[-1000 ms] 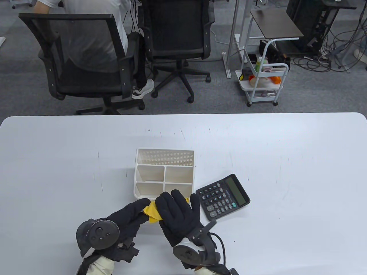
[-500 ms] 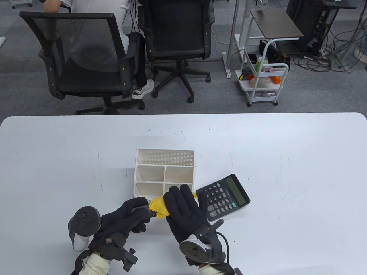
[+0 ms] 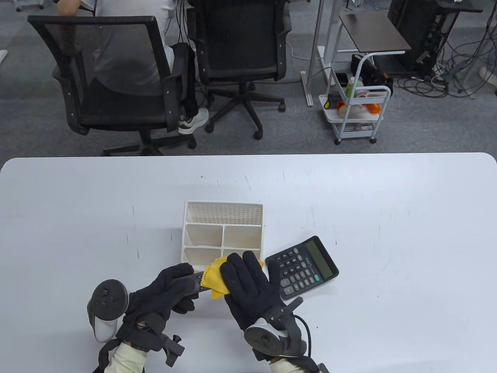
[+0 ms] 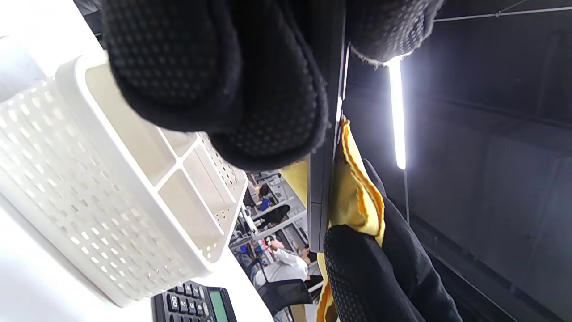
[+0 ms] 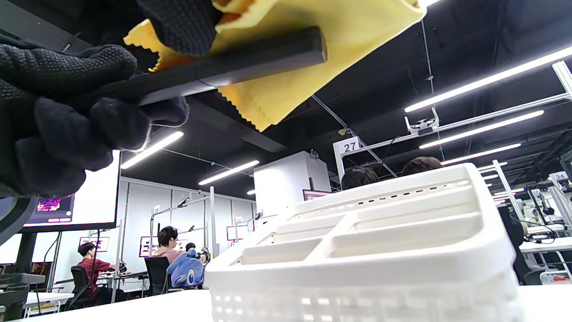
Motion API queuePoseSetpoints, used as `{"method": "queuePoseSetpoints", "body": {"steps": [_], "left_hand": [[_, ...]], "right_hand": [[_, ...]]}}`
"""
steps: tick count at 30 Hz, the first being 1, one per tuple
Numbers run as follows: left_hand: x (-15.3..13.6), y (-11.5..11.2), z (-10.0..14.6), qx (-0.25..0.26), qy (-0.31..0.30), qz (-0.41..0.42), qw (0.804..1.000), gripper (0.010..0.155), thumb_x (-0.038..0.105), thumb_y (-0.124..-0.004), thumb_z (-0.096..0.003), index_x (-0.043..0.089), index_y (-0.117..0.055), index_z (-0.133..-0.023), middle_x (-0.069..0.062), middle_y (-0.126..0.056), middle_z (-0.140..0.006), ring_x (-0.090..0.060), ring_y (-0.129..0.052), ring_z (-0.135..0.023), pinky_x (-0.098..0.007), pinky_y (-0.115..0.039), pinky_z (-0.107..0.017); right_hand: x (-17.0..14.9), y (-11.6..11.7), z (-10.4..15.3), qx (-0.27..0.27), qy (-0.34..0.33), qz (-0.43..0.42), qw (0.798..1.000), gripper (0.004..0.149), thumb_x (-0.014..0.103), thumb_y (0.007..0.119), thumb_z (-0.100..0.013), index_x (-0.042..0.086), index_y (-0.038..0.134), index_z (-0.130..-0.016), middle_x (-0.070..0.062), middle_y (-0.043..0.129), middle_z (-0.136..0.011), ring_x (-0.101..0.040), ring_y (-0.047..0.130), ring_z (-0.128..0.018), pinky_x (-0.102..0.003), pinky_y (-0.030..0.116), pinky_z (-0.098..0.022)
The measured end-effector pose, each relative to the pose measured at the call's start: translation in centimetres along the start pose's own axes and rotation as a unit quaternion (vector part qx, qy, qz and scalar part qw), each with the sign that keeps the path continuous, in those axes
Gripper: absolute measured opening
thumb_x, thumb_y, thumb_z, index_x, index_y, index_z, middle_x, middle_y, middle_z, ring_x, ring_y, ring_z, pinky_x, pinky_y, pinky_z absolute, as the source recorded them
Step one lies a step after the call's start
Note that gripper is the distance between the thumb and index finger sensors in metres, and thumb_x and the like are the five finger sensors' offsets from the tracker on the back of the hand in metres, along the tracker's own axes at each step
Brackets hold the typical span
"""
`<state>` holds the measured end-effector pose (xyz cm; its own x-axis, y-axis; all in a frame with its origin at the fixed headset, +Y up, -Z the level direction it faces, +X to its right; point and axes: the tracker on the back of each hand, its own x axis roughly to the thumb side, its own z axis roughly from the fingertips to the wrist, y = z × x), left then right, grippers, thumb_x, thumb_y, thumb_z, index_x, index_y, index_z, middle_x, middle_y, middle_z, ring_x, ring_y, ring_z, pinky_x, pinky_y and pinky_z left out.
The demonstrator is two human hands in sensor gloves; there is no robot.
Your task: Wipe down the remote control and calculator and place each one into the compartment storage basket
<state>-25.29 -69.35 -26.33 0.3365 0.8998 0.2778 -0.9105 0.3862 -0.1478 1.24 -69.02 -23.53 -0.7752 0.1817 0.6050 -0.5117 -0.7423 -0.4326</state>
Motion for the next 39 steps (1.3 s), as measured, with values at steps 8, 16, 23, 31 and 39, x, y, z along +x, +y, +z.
{"method": "queuePoseSetpoints", "body": {"steps": [8, 16, 23, 31, 39], "left_hand": [[0.0, -0.5, -0.1, 0.0, -0.001, -0.013, 1.0, 0.05, 0.04, -0.073, -0.0528, 0.02, -0.071, -0.098, -0.006, -0.103, -0.067, -0.01, -0.11, -0.041, -0.032, -0.096, -0.031], [0.0, 0.5, 0.2, 0.027, 0.003, 0.009, 1.0, 0.05, 0.041, -0.072, -0.0532, 0.02, -0.07, -0.098, -0.006, -0.102, -0.068, -0.009, -0.11, -0.04, -0.031, -0.096, -0.031], [0.0, -0.1, 0.1, 0.011, 0.005, 0.02, 1.0, 0.05, 0.041, -0.072, -0.0534, 0.02, -0.07, -0.098, -0.006, -0.102, -0.068, -0.009, -0.11, -0.041, -0.031, -0.096, -0.031], [-0.4, 0.1, 0.2, 0.021, 0.021, 0.032, 0.999, 0.051, 0.041, -0.07, -0.054, 0.018, -0.067, -0.099, -0.006, -0.101, -0.07, -0.009, -0.11, -0.042, -0.031, -0.096, -0.032], [-0.5, -0.1, 0.0, 0.016, 0.017, 0.039, 0.999, 0.05, 0.041, -0.069, -0.0543, 0.019, -0.067, -0.1, -0.006, -0.1, -0.071, -0.009, -0.11, -0.044, -0.031, -0.096, -0.032]], "right_hand": [[1.9, 0.7, 0.0, 0.012, -0.049, 0.011, 0.999, 0.056, 0.032, 0.068, -0.059, 0.014, 0.057, -0.11, -0.015, 0.056, -0.118, -0.043, 0.046, -0.107, -0.078, 0.036, -0.061], [1.4, 0.2, -0.1, 0.001, -0.048, 0.032, 0.998, 0.055, 0.032, 0.068, -0.059, 0.015, 0.058, -0.11, -0.013, 0.057, -0.117, -0.042, 0.047, -0.107, -0.078, 0.036, -0.062], [0.9, -0.2, 0.0, -0.015, -0.02, 0.039, 0.999, 0.055, 0.031, 0.068, -0.059, 0.012, 0.058, -0.11, -0.017, 0.058, -0.116, -0.045, 0.05, -0.105, -0.078, 0.037, -0.061], [3.4, 0.8, 0.3, 0.009, -0.111, 0.042, 0.993, 0.054, 0.031, 0.069, -0.059, 0.014, 0.059, -0.109, -0.014, 0.057, -0.117, -0.043, 0.049, -0.106, -0.078, 0.036, -0.061], [3.2, 0.6, 0.1, 0.006, -0.112, 0.059, 0.992, 0.055, 0.031, 0.067, -0.059, 0.015, 0.057, -0.11, -0.014, 0.055, -0.118, -0.043, 0.047, -0.106, -0.077, 0.037, -0.062]]}}
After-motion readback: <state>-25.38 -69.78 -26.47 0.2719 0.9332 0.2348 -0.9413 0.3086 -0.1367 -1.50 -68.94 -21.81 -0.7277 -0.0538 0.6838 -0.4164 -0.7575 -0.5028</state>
